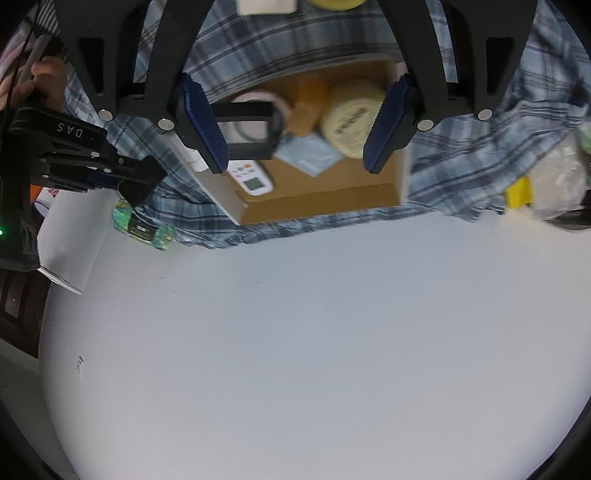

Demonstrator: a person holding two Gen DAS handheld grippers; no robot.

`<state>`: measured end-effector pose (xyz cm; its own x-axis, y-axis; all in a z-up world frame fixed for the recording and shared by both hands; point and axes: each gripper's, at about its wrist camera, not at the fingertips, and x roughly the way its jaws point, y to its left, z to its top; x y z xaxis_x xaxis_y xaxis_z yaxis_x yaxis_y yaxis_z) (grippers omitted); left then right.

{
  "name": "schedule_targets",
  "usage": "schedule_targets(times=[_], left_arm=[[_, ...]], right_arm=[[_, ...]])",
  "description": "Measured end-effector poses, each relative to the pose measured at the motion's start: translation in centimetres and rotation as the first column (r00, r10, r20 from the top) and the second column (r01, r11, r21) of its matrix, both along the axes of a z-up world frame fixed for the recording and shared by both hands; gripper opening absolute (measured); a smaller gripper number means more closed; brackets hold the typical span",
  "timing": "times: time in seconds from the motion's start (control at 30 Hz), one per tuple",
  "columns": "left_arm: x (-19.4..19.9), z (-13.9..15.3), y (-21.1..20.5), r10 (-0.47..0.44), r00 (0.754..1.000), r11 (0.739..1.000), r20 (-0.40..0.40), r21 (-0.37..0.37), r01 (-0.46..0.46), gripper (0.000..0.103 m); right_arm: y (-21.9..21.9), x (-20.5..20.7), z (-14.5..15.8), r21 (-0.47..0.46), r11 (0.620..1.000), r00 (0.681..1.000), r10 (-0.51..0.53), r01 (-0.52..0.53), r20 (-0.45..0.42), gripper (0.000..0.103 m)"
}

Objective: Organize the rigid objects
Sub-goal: 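Lower the black frame into the box and open the left gripper, then lower the black cup into the box and open the right gripper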

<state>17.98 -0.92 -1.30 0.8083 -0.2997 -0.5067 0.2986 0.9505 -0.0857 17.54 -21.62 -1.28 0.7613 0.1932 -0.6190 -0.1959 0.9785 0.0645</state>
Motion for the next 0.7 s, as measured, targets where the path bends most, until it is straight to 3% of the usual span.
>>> schedule_targets(times=[0.2, 0.3, 0.7], left_arm=[[-1.7, -0.6, 2.7, 0.013, 1.000, 0.999, -0.007, -0.033, -0.013, 0.078], [-1.8, -1.2, 3.6, 0.023, 1.000, 0.999, -0.020, -0.043, -0.024, 0.081], [-1.7, -2.0, 5.3, 0.040, 0.999, 0.994, -0.025, -0.102, -0.043, 0.081]], right_arm=[[2.3, 0.3, -1.1, 0.055, 0.996, 0.991, 0.077, -0.072, -0.108, 0.029], [4.0, 0.4, -1.6, -0.008, 0.996, 0.991, 0.085, -0.086, -0.103, 0.029], [5.9, 3.0, -3.9, -0.060, 0.996, 0.986, 0.058, -0.069, -0.157, 0.029]])
